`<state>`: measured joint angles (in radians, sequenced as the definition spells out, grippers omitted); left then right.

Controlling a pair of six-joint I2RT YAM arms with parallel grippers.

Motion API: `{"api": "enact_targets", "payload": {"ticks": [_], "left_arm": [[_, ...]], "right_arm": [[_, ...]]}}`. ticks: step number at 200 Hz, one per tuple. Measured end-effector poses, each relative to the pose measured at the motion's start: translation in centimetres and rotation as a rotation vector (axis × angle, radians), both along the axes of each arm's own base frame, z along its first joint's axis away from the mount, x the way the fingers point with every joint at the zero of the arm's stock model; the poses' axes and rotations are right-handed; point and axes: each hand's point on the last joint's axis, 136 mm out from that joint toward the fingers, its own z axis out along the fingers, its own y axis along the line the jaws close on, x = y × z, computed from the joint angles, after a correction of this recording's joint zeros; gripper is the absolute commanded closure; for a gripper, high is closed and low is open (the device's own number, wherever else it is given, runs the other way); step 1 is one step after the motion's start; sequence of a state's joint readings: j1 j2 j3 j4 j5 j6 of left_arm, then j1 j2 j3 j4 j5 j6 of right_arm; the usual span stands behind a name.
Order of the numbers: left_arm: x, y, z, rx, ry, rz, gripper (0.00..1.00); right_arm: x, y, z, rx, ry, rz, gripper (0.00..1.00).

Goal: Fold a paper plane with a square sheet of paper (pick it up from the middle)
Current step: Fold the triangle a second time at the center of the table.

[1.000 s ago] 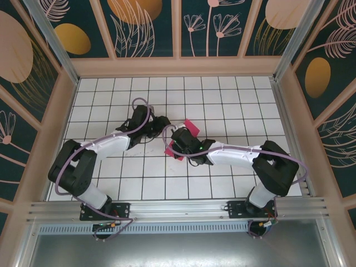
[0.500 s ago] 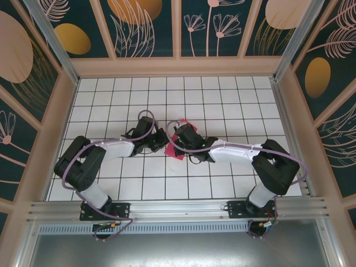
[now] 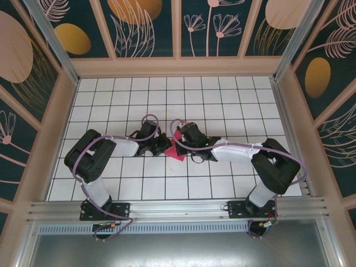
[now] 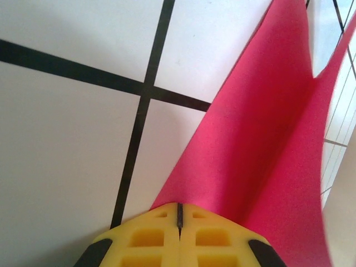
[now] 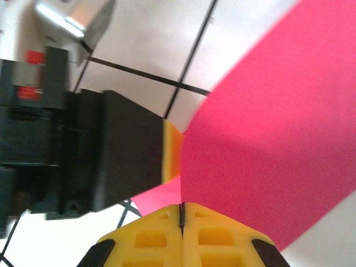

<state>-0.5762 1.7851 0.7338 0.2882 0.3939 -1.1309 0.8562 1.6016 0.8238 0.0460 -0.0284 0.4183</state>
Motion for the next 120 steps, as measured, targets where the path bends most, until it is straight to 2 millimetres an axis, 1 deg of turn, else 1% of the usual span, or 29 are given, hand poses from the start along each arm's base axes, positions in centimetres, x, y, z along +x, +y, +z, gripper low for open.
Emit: {"api": "enact_targets", "payload": {"ticks": [26, 49, 84, 120], "left_arm": [[0.0, 0.0, 0.0, -0.001, 0.001, -0.002, 0.98], [0.0, 0.0, 0.0, 0.0, -0.002, -0.004, 0.98], [0.1, -0.1, 0.0, 0.002, -0.007, -0.009, 0.98], [0.2, -0.1, 0.0, 0.006, -0.011, -0.015, 0.98]], "right_arm": [[0.1, -1.9, -1.0, 0.053, 0.072, -0.013, 1.0], [0.4, -3.0, -1.1, 0.113, 0.116, -0.011, 1.0], [0.8, -3.4, -0.3, 0.194, 0.154, 0.014, 1.0], [1.3, -4.1, 0.0, 0.229, 0.171, 0.029, 1.0]]}}
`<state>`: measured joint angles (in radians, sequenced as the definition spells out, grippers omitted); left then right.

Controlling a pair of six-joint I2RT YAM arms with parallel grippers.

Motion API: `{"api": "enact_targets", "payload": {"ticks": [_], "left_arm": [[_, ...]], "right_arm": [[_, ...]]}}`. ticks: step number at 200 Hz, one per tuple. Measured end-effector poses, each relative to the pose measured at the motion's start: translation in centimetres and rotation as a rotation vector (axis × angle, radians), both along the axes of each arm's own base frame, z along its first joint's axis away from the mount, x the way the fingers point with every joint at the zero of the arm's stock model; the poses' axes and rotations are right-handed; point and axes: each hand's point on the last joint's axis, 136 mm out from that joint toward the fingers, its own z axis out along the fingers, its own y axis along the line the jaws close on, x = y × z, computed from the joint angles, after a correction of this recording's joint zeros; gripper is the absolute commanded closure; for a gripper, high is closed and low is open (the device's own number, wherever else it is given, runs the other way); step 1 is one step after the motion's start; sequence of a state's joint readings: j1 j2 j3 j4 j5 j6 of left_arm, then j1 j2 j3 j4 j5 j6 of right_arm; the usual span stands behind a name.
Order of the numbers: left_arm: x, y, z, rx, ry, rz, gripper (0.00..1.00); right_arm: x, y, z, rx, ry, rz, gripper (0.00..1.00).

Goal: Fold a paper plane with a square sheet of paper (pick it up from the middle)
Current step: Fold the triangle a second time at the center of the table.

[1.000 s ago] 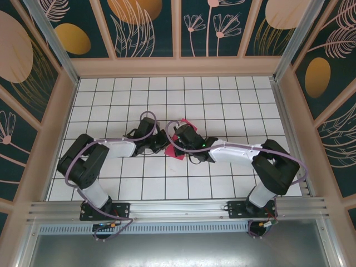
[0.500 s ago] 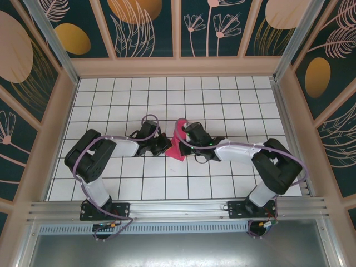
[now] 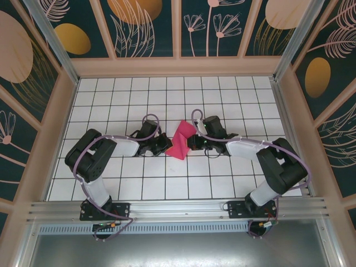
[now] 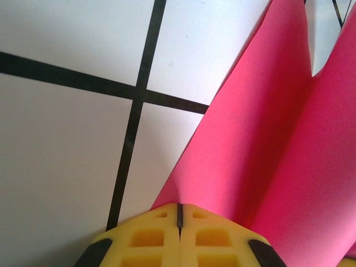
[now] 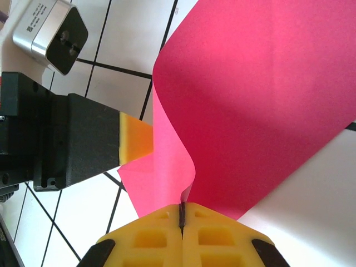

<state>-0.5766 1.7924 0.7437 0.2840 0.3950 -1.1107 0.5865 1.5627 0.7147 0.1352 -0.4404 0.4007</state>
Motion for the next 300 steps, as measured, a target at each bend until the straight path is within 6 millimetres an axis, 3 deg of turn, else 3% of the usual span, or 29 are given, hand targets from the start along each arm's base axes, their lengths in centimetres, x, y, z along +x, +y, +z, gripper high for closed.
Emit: {"api": "enact_targets", "payload": {"ticks": [300], "left_arm": [[0.2, 0.0, 0.0, 0.023, -0.016, -0.02, 0.97]], "right_arm": [[1.9, 0.7, -3.7, -0.045, 0.06, 0.037, 1.0]]}}
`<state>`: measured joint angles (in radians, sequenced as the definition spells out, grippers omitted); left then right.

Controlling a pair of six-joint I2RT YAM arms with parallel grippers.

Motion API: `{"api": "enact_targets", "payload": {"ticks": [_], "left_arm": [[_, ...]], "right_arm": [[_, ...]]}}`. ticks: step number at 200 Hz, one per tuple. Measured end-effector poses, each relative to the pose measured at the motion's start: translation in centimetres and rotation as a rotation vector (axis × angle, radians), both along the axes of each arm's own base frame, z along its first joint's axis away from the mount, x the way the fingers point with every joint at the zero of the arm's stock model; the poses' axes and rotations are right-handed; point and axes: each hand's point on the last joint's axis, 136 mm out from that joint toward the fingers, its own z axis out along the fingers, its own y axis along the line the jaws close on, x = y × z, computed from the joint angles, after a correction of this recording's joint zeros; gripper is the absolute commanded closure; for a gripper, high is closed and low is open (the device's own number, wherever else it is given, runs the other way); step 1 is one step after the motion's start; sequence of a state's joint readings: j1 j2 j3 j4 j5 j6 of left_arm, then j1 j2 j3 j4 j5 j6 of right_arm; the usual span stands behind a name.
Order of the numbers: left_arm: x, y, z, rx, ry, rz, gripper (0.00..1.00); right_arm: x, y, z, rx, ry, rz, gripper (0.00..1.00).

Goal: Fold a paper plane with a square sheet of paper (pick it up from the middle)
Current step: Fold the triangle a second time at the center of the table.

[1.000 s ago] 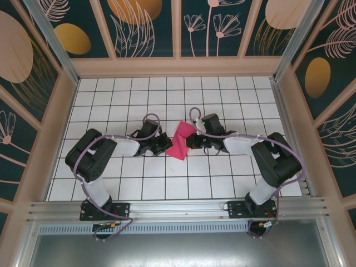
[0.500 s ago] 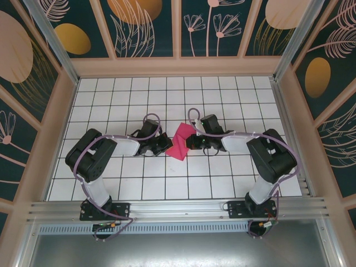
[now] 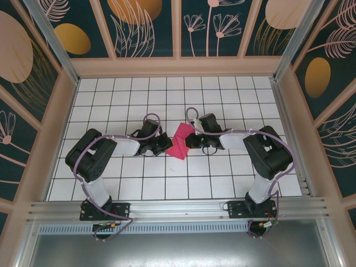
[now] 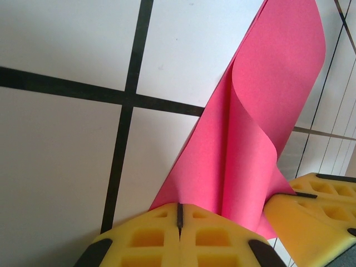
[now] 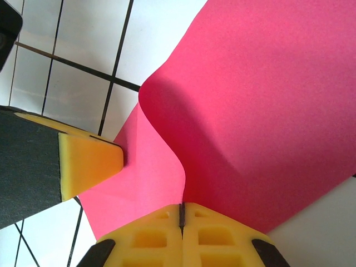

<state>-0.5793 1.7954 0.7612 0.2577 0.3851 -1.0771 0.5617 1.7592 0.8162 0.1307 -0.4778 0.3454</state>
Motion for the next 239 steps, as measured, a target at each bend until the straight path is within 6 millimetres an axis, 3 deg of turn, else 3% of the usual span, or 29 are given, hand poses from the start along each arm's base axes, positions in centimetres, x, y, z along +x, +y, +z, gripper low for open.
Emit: {"api": "enact_targets", "payload": {"ticks": [151, 239], "left_arm": [[0.0, 0.0, 0.0, 0.001, -0.002, -0.002, 0.97], [0.0, 0.0, 0.0, 0.003, 0.001, -0.002, 0.97]], "right_arm": [[0.1, 0.0, -1.2, -0.019, 0.023, -0.003, 0.99], [0.0, 0.3, -0.4, 0.006, 0.014, 0.013, 0.99]]}}
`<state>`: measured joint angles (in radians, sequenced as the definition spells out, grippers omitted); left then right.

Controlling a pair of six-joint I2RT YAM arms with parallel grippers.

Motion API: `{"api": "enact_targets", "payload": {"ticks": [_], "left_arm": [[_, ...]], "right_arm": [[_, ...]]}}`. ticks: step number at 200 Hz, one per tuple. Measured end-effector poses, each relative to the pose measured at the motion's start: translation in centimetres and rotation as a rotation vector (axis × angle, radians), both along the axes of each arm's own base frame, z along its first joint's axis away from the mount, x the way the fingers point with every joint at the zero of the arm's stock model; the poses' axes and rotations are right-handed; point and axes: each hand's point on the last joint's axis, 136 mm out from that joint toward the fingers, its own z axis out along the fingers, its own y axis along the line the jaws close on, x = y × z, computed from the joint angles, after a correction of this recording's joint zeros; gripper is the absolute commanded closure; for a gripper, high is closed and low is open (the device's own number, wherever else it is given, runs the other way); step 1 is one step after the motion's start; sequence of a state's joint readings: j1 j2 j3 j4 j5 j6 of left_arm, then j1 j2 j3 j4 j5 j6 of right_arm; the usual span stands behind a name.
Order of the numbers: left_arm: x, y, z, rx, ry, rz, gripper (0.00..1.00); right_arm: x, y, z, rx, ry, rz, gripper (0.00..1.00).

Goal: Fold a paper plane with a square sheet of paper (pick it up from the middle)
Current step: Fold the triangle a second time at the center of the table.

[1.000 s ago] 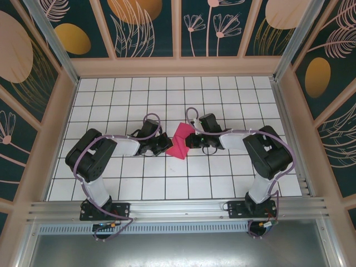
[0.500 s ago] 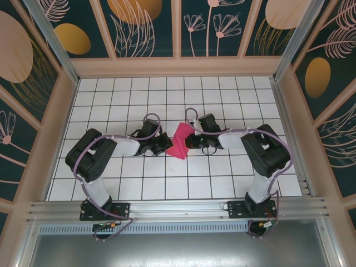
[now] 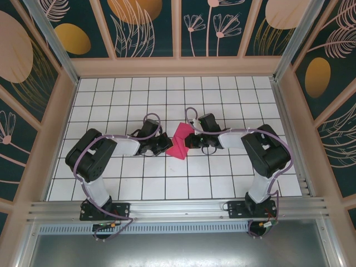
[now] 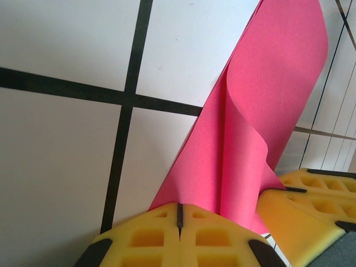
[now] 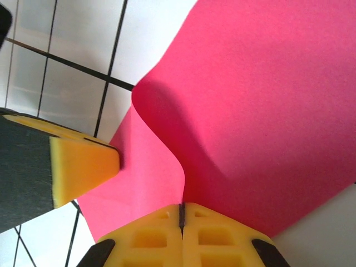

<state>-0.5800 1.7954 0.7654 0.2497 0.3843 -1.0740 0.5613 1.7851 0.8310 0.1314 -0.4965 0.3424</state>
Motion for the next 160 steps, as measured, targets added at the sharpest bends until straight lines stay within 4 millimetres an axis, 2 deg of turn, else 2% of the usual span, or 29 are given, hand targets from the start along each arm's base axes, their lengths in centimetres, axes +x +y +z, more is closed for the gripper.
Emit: {"api": "enact_targets", "payload": {"ticks": [50, 94, 118, 160], "left_arm": [[0.0, 0.0, 0.0, 0.001, 0.002, 0.0, 0.97], [0.0, 0.0, 0.0, 0.001, 0.001, 0.0, 0.97], [0.0, 0.0, 0.0, 0.001, 0.001, 0.0, 0.97], [0.0, 0.0, 0.0, 0.001, 0.002, 0.0, 0.97]], "right_arm": [[0.0, 0.1, 0.1, 0.0, -0.007, 0.01, 0.98], [1.2, -0.1, 0.8, 0.008, -0.034, 0.002, 0.98], [1.8, -0.7, 0.5, 0.003, -0.03, -0.015, 0.98], [1.5, -0.5, 0.1, 0.007, -0.013, -0.003, 0.97]]}}
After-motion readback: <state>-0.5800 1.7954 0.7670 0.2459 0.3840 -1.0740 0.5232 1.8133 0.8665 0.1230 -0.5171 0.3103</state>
